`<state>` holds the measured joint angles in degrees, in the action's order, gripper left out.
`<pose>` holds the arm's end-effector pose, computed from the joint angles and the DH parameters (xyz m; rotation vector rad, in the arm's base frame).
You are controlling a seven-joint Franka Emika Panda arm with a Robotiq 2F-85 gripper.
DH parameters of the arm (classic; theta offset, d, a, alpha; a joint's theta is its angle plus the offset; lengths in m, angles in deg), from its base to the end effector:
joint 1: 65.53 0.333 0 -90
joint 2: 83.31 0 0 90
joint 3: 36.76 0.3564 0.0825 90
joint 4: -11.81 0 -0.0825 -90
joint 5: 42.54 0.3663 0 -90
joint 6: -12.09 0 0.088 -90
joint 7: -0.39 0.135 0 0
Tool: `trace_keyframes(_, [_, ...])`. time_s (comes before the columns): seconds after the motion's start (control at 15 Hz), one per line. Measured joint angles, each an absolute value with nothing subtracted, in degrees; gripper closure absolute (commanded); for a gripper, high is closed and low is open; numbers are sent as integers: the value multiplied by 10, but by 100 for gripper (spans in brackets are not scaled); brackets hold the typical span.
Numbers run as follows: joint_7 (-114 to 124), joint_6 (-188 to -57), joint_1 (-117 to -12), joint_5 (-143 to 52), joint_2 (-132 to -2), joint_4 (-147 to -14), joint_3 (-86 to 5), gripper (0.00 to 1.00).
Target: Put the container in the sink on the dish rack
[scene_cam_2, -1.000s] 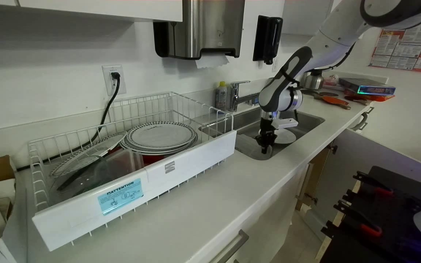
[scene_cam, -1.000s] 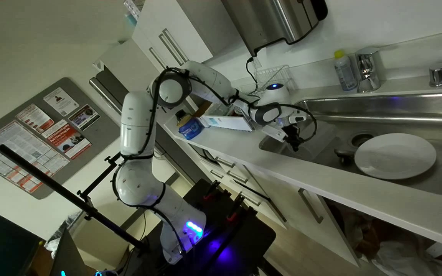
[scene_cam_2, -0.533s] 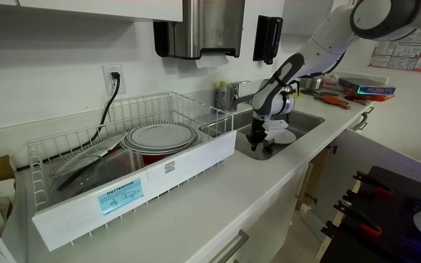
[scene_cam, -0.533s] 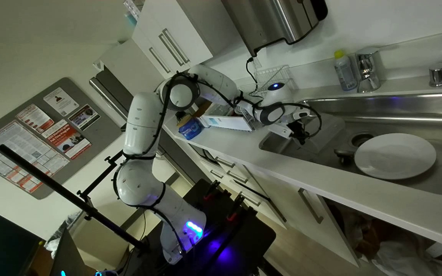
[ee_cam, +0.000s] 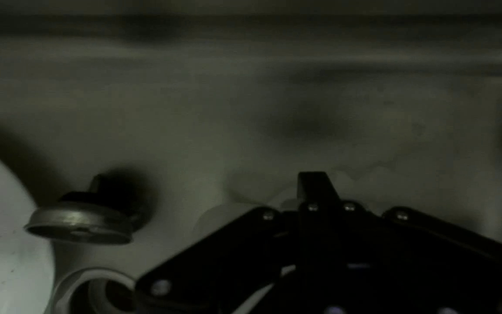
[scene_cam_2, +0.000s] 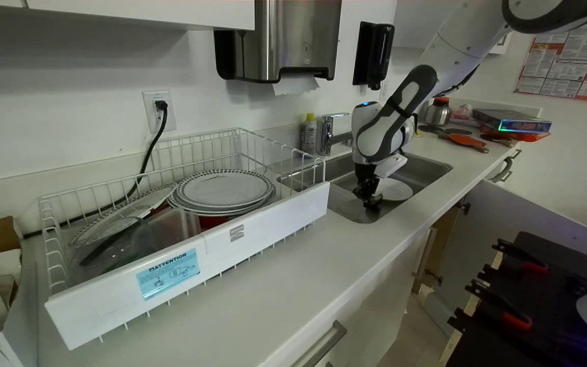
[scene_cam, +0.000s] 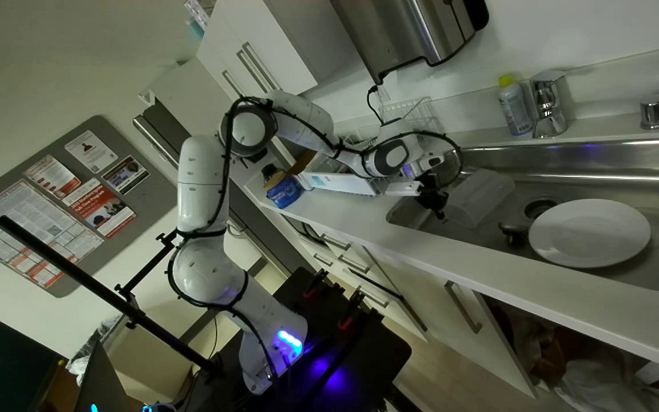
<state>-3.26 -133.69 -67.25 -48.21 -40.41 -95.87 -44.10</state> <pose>0.6249 -0.0969 0.1209 3.0071 0.0305 -0.1445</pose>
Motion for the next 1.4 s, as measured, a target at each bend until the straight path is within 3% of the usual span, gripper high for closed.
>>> trace_keyframes(0.13, [-9,-1337,-633,-549,-422,-981,-473,100])
trace_keyframes(0.2, [-3,-1337,-617,-582,-426,-987,-485,74])
trace_keyframes(0.33, [-2,-1337,-594,-644,-427,-994,-501,66])
trace_keyframes(0.6, [0,-1339,-587,-702,-439,-1002,-518,36])
trace_keyframes(0.87, [-58,-1330,-650,-681,-488,-1019,-504,5])
trace_keyframes(1.0, [-98,-1311,-667,-692,-504,-1028,-498,0])
trace_keyframes(1.07, [-110,-1305,-668,-703,-507,-1031,-497,9])
trace_keyframes(1.13, [-115,-1302,-668,-714,-508,-1034,-496,1])
trace_keyframes(1.4, [-115,-1300,-663,-724,-508,-1037,-492,0])
